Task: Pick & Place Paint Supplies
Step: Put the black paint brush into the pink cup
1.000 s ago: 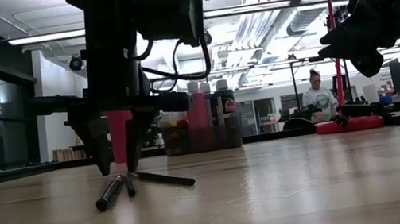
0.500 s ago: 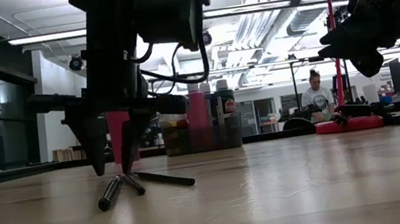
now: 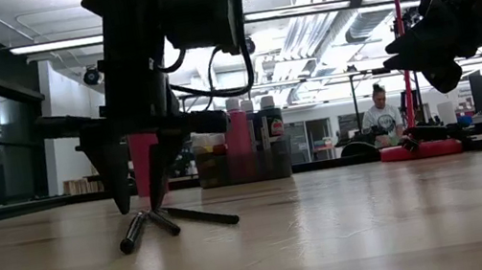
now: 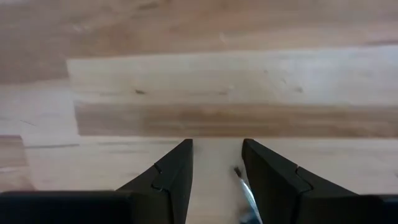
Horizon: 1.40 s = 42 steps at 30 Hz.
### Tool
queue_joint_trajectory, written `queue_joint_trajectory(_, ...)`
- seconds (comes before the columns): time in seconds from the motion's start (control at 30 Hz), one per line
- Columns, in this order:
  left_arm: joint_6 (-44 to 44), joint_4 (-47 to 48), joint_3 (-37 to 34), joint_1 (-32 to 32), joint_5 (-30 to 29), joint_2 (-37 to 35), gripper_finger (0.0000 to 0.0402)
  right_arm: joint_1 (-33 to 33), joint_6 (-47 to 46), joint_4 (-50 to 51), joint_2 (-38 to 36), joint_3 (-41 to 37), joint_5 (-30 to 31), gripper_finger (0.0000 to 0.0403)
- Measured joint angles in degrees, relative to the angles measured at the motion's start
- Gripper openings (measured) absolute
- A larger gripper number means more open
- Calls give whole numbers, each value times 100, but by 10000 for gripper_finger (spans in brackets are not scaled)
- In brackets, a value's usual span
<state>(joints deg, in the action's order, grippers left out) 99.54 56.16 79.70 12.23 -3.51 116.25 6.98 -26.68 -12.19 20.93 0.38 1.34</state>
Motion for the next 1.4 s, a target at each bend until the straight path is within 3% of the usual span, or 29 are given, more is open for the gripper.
queue_joint_trajectory(0.57, -28, -363, 13, 96, 210, 0, 141, 0, 0, 0, 1, -1, 0, 122)
queue_joint_trajectory(1.0, -32, -460, 22, 98, 175, 0, 43, -2, 0, 2, 0, -2, 0, 122)
queue_joint_trajectory(1.4, -273, -471, 22, 101, 100, 0, 3, -1, 0, 2, 1, -1, 0, 122)
